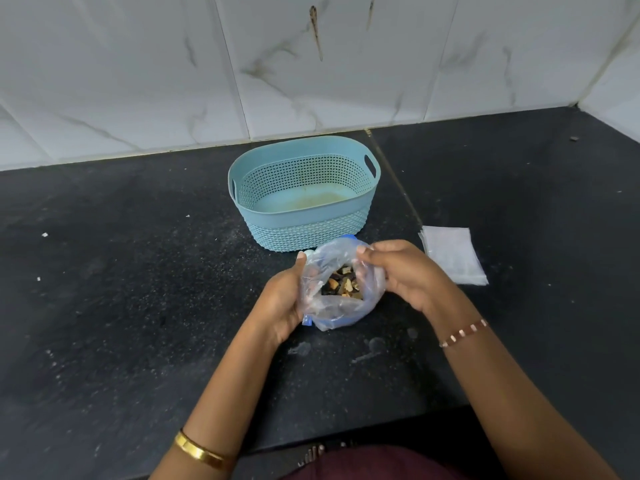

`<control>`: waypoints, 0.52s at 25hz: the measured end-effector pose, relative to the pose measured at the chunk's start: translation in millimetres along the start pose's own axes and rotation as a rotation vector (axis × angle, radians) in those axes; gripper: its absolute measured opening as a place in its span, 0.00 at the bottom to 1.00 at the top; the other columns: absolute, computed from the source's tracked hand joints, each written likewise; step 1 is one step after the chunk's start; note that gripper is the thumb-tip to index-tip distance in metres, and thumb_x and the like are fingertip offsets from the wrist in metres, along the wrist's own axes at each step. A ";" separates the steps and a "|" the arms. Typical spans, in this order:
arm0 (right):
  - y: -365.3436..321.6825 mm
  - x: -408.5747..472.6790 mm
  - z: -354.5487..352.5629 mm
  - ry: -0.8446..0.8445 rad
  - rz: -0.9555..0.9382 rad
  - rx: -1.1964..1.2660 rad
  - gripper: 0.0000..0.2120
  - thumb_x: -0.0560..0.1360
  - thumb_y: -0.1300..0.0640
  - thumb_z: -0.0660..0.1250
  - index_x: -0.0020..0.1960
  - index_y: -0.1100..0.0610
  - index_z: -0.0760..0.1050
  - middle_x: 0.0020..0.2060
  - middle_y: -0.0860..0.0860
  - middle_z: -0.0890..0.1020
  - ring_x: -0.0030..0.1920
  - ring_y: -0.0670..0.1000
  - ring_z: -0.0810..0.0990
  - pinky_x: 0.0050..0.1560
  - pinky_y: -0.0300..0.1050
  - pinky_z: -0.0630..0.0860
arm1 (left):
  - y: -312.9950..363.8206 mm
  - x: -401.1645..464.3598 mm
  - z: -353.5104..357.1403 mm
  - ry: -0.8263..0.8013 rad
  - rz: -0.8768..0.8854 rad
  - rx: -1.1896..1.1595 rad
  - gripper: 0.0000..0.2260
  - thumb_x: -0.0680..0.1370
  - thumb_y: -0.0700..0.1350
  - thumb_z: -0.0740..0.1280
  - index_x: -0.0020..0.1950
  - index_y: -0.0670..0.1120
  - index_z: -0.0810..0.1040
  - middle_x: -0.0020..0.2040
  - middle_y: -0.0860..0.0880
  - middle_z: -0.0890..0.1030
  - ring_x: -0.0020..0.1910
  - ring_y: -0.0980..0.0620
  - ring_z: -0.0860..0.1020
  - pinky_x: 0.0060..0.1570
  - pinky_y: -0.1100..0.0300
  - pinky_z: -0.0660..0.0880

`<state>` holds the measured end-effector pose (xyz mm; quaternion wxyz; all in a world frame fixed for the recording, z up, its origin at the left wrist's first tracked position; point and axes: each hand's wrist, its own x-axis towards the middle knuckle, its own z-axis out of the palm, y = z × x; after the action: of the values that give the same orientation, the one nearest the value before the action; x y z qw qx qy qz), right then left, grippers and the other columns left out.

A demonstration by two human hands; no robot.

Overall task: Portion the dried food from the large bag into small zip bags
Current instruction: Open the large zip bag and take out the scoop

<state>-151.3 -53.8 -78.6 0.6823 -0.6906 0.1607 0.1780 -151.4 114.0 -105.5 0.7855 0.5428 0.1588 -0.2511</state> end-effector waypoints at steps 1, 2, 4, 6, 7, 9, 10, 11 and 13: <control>-1.6 2.5 -0.9 -0.037 0.040 0.139 0.08 0.77 0.59 0.63 0.42 0.62 0.76 0.30 0.53 0.80 0.29 0.47 0.79 0.39 0.44 0.77 | -0.3 0.8 -0.7 0.024 -0.007 0.021 0.17 0.80 0.52 0.56 0.45 0.42 0.79 0.37 0.45 0.82 0.34 0.51 0.80 0.37 0.58 0.79; -3.8 4.1 -1.5 -0.061 0.076 0.272 0.08 0.77 0.60 0.61 0.42 0.62 0.76 0.27 0.52 0.79 0.27 0.46 0.79 0.34 0.42 0.78 | -0.5 1.4 -1.6 0.039 -0.021 0.031 0.16 0.80 0.51 0.58 0.45 0.42 0.79 0.38 0.44 0.83 0.35 0.50 0.81 0.38 0.57 0.79; -4.1 7.7 -1.5 -0.060 0.126 0.483 0.09 0.78 0.61 0.59 0.43 0.62 0.75 0.23 0.51 0.79 0.23 0.46 0.78 0.26 0.39 0.77 | -0.9 2.1 -2.4 0.042 -0.046 0.014 0.13 0.80 0.48 0.59 0.46 0.41 0.79 0.38 0.44 0.84 0.35 0.49 0.82 0.38 0.56 0.80; -1.1 10.4 0.1 -0.006 0.125 0.521 0.10 0.78 0.60 0.59 0.42 0.63 0.75 0.24 0.52 0.80 0.25 0.46 0.78 0.26 0.39 0.77 | -3.0 3.1 -2.6 0.040 -0.042 0.064 0.13 0.80 0.48 0.59 0.47 0.41 0.79 0.38 0.43 0.83 0.33 0.50 0.81 0.35 0.58 0.80; 1.8 12.5 0.4 0.026 0.095 0.433 0.10 0.78 0.59 0.60 0.42 0.63 0.76 0.26 0.52 0.80 0.27 0.47 0.79 0.29 0.40 0.77 | -4.8 2.7 -1.9 0.058 -0.013 0.132 0.14 0.80 0.48 0.59 0.46 0.40 0.79 0.36 0.44 0.81 0.30 0.52 0.79 0.31 0.61 0.78; 6.2 14.4 -1.7 0.122 -0.022 0.041 0.11 0.78 0.56 0.62 0.43 0.62 0.77 0.32 0.54 0.81 0.34 0.49 0.79 0.37 0.42 0.76 | -5.0 0.7 -2.0 0.160 0.112 0.396 0.12 0.80 0.48 0.59 0.48 0.41 0.77 0.36 0.45 0.77 0.25 0.54 0.72 0.23 0.66 0.70; 7.6 14.1 -4.0 0.199 -0.115 -0.183 0.11 0.77 0.55 0.63 0.45 0.62 0.78 0.36 0.54 0.81 0.37 0.50 0.78 0.41 0.43 0.74 | -3.1 -1.4 -2.4 0.228 0.196 0.558 0.10 0.80 0.47 0.60 0.50 0.42 0.76 0.38 0.46 0.76 0.27 0.54 0.71 0.24 0.64 0.69; 8.1 11.7 -6.6 0.293 -0.239 -0.356 0.08 0.76 0.56 0.64 0.46 0.61 0.78 0.39 0.54 0.81 0.38 0.49 0.78 0.42 0.41 0.74 | -0.4 -3.8 -3.0 0.296 0.287 0.696 0.08 0.79 0.45 0.61 0.53 0.43 0.75 0.39 0.48 0.77 0.30 0.54 0.72 0.28 0.62 0.70; 6.1 -1.5 -9.0 0.413 -0.537 -0.482 0.04 0.73 0.61 0.66 0.47 0.59 0.79 0.41 0.52 0.81 0.38 0.45 0.76 0.41 0.35 0.74 | 6.7 -11.9 -2.0 0.380 0.445 0.832 0.06 0.78 0.44 0.62 0.54 0.46 0.74 0.40 0.52 0.78 0.36 0.54 0.75 0.38 0.59 0.71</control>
<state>-155.2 -63.0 -83.3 0.4765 -0.8693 0.0620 -0.1159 -157.4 120.4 -94.8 0.4944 0.8666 0.0659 -0.0166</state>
